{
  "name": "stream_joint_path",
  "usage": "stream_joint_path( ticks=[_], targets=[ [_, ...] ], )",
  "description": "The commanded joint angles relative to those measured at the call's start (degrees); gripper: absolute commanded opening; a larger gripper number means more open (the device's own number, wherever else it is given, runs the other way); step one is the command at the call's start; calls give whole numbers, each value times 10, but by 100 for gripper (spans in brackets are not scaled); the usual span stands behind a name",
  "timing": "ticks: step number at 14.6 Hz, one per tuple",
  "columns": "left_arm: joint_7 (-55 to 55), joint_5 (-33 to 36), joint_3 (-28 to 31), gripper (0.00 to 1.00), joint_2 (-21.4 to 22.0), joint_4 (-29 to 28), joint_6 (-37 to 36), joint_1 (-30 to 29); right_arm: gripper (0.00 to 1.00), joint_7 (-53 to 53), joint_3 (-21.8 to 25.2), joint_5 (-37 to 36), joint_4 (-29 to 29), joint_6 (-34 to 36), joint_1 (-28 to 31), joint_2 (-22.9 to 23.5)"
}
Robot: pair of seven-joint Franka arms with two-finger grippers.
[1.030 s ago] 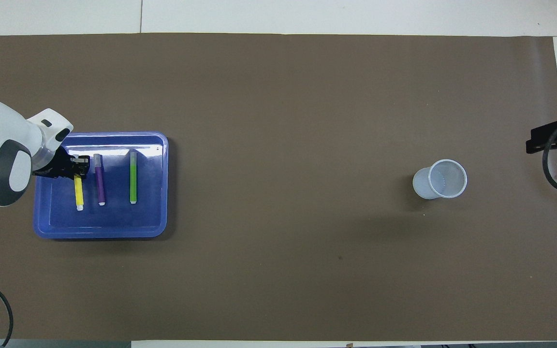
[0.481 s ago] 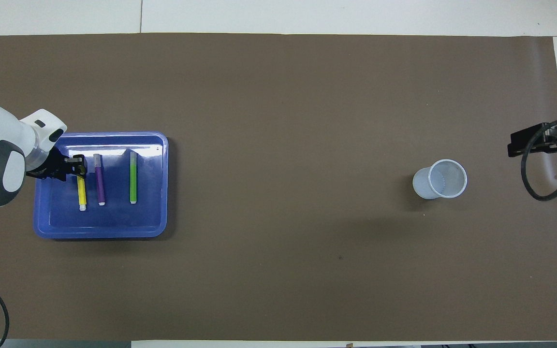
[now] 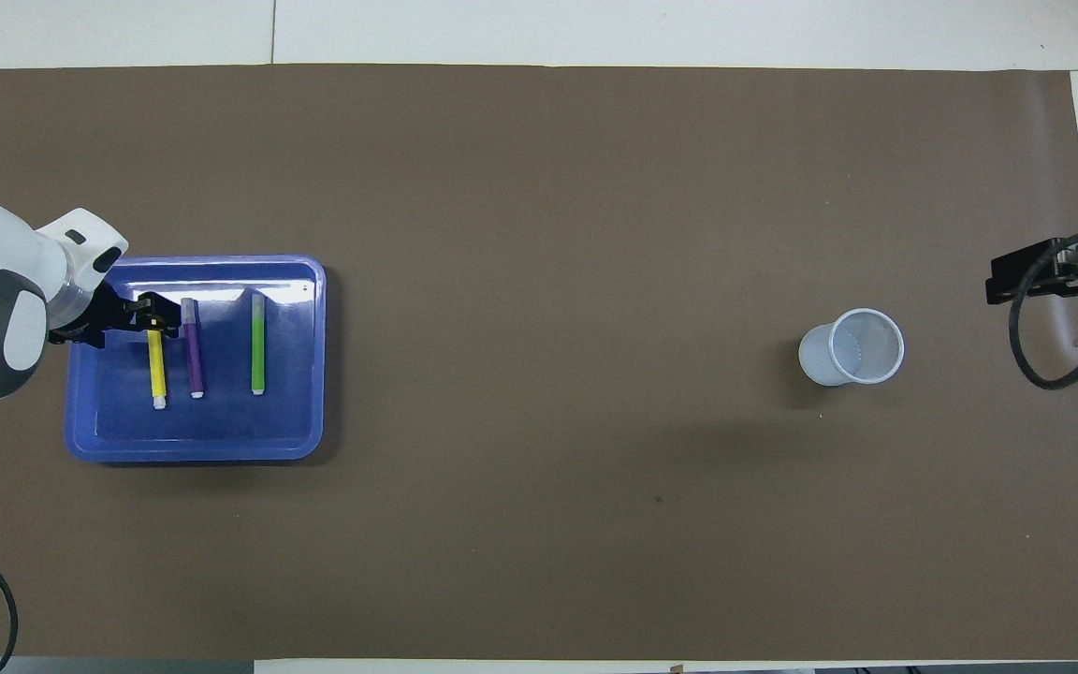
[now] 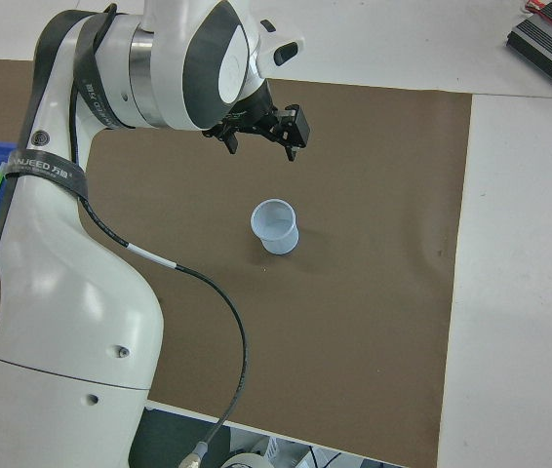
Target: Right arm passes pens to left for tray arrangement
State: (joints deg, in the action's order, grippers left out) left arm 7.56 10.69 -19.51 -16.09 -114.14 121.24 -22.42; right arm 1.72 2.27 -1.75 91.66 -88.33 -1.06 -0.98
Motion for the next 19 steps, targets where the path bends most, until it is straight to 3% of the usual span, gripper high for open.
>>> stream_joint_path(
  ticks=[1, 6, 12, 17, 19],
  targets=[
    [2, -26, -4, 100, 3, 22, -11, -2, 100, -11, -6, -4, 0, 8, 8, -6],
    [4, -41, -8, 100, 53, 25, -31, 16, 100, -11, -5, -1, -8, 17, 8, -5],
    [5, -42, -9, 100, 125, 32, -128, 67, 100, -11, -5, -1, -7, 17, 8, -6],
    [18, -98, 128, 100, 182, 115, -311, 238, 100, -9, -2, 10, -6, 14, 8, -6],
    [18, -101, 155, 100, 186, 152, -369, 266, 100, -10, -1, 15, -3, 14, 9, -7]
  ],
)
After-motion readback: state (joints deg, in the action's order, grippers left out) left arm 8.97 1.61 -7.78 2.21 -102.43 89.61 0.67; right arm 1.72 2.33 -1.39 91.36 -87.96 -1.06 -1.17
